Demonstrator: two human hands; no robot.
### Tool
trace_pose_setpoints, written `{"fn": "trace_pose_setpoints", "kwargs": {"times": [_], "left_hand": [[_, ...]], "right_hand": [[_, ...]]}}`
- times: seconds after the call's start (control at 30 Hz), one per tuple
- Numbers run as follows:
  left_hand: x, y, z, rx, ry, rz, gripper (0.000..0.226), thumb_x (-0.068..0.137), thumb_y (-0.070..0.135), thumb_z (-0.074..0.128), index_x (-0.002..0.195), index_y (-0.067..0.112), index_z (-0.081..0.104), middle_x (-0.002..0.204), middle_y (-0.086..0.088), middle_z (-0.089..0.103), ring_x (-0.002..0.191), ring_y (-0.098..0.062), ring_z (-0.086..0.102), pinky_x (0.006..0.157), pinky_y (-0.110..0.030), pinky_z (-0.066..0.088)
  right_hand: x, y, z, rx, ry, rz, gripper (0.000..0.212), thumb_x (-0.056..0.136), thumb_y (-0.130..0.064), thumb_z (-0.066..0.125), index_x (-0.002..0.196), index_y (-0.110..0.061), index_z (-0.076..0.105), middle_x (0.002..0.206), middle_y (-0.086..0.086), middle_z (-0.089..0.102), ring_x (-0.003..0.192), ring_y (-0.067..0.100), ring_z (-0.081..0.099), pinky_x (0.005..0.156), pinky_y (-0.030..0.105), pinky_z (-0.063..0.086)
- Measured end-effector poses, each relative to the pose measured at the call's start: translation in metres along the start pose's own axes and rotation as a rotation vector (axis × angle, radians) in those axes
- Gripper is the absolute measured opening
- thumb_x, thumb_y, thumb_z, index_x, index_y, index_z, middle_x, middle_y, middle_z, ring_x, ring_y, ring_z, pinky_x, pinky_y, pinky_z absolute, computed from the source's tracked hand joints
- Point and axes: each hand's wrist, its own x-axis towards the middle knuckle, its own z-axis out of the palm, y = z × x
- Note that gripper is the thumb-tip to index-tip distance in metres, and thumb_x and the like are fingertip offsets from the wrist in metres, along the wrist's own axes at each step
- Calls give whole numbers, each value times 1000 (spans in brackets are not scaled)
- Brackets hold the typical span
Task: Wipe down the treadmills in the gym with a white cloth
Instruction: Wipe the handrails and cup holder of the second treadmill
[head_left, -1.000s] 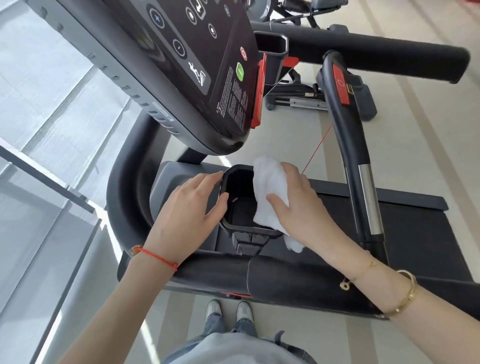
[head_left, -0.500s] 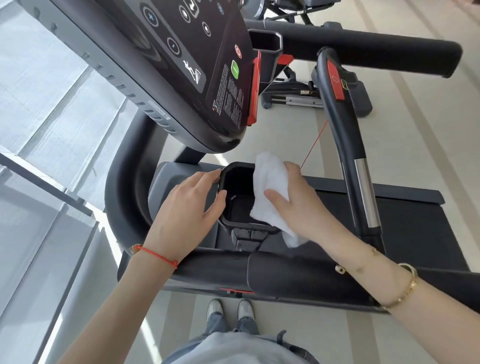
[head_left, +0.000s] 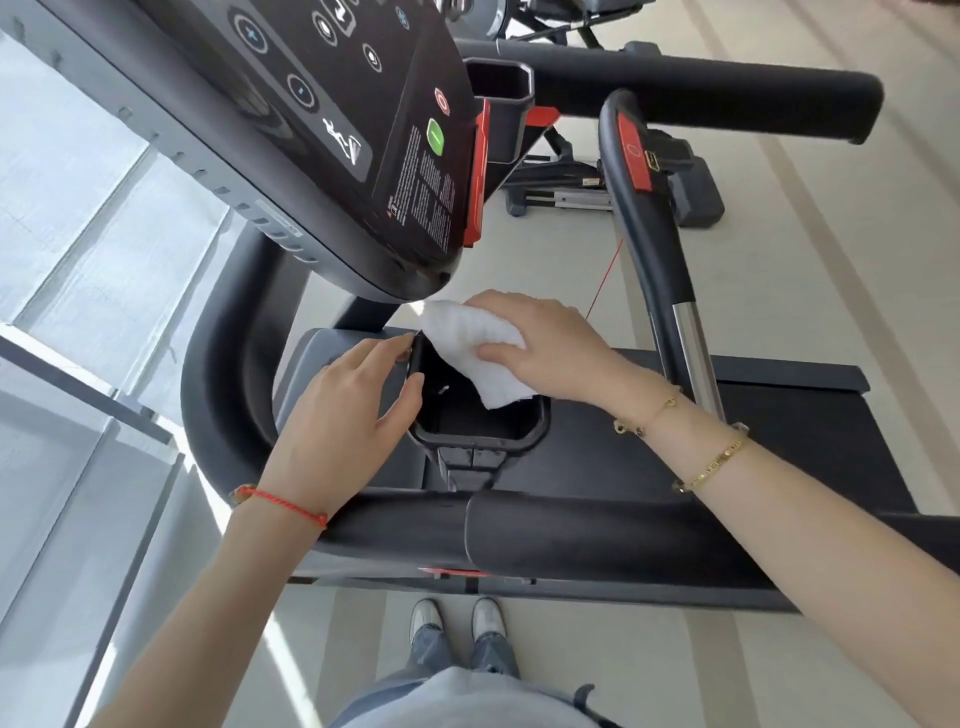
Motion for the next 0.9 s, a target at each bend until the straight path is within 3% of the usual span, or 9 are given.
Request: {"fn": "trace_pose_setpoints", "kwargs": {"times": [0.07, 0.13, 0.27, 0.33, 0.43, 0.53, 0.73, 0.8, 0.9], "left_hand": [[0, 1, -1, -11, -3, -2, 40, 95, 30, 53, 132, 15, 57, 113, 0, 65, 102, -19, 62, 89, -29, 48], [1, 1, -1, -13, 5, -1, 40, 95, 27, 55, 132, 13, 57, 114, -2, 66, 102, -20, 63, 90, -28, 48], [1, 1, -1, -5, 5, 6, 40, 95, 26, 55, 132, 12, 57, 111, -1, 66, 97, -20, 63, 86, -26, 47], [1, 0, -1, -4, 3, 7, 40, 95, 28, 53, 132, 12, 57, 112, -1, 65, 96, -19, 63, 84, -23, 45], [0, -1, -1, -2, 8, 19, 40, 95, 28, 52, 131, 12, 57, 112, -1, 65, 94, -20, 64, 81, -23, 45], [-1, -1, -1, 15, 27, 25, 38, 96, 27, 54, 131, 13, 58, 110, 0, 66, 90, -19, 65, 78, -22, 43], [0, -8, 1, -34, 15, 27, 39, 98, 30, 48, 133, 16, 56, 114, 3, 65, 99, -17, 63, 83, -24, 45], [0, -11, 1, -52, 14, 27, 38, 100, 29, 45, 134, 17, 56, 118, 3, 65, 103, -16, 62, 85, -23, 43], [1, -14, 2, -84, 9, 18, 36, 101, 27, 43, 134, 18, 56, 122, 3, 64, 105, -16, 62, 87, -23, 43]], "right_hand": [[-21, 2, 7, 121, 95, 166, 37, 95, -34, 51, 131, -30, 43, 107, -2, 58, 95, 24, 54, 68, 32, 32], [-42, -5, 18, 233, 133, 278, 46, 95, -34, 51, 137, -28, 32, 110, 0, 53, 95, 23, 51, 63, 27, 32], [-73, -20, 34, 507, 163, 378, 61, 96, -35, 50, 146, -34, 14, 136, 2, 43, 117, 24, 48, 86, 31, 36], [-68, -19, 32, 492, 151, 397, 58, 97, -36, 49, 145, -28, 17, 128, 2, 45, 108, 20, 48, 80, 28, 37], [-42, -13, 22, 368, 146, 384, 49, 99, -34, 47, 139, -15, 27, 109, 3, 50, 79, 9, 47, 58, 18, 32], [-29, -7, 12, 322, 117, 358, 45, 100, -38, 45, 137, -14, 34, 101, 1, 52, 74, 0, 45, 55, 19, 31], [-81, -7, 3, 430, 144, 248, 46, 99, -42, 44, 142, -29, 35, 114, -18, 55, 98, -4, 54, 72, 8, 39], [-99, -9, -4, 366, 127, 173, 51, 98, -45, 43, 145, -34, 29, 130, -19, 49, 116, -2, 47, 87, 8, 33], [-114, -19, -12, 289, 16, 10, 53, 95, -52, 39, 145, -44, 22, 145, -32, 30, 123, -26, 25, 97, -3, 20]]}}
